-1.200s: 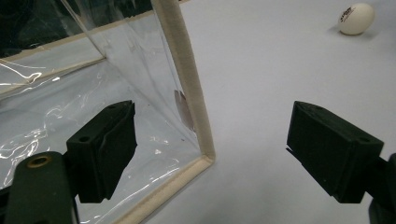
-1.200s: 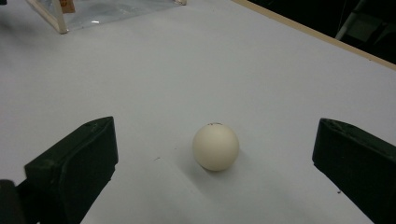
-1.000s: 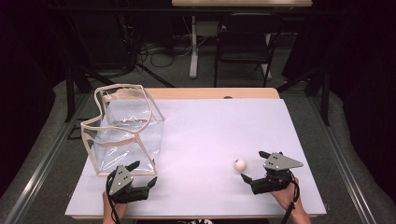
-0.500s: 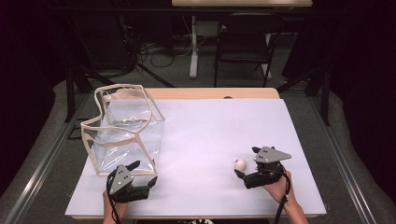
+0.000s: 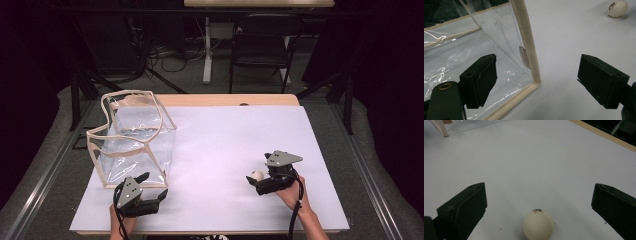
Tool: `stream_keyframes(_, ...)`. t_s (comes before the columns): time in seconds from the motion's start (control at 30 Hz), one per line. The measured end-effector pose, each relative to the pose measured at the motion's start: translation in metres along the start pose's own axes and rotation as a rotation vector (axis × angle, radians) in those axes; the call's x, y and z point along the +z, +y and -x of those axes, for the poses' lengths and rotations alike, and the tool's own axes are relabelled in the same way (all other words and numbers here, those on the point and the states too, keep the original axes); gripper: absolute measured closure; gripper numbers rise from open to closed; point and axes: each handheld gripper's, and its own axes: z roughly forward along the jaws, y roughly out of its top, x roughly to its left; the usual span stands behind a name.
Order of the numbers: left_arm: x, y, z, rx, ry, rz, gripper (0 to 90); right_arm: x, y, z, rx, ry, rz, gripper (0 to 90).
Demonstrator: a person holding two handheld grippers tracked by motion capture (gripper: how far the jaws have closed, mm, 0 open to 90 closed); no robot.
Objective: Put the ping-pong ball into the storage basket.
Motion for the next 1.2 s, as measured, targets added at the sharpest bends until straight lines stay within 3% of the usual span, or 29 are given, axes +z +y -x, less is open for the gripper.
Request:
stream_keyframes(0.57,0.001,0.001,0.001,0.016,-0.013,-0.001,16.0,0.015,-0.016,0.004,0.026,0.018,-0.057,0.0)
stream_keyframes(0.93,0.002,0.002,0.002,0.017,-0.018,-0.010,16.0,0.016,-0.023,0.005,0.038,0.002,-0.074,0.0)
stream_keyframes(1.2,0.003,0.002,0.002,0.017,-0.024,-0.016,16.0,0.020,-0.027,0.004,0.036,0.018,-0.102,0.3)
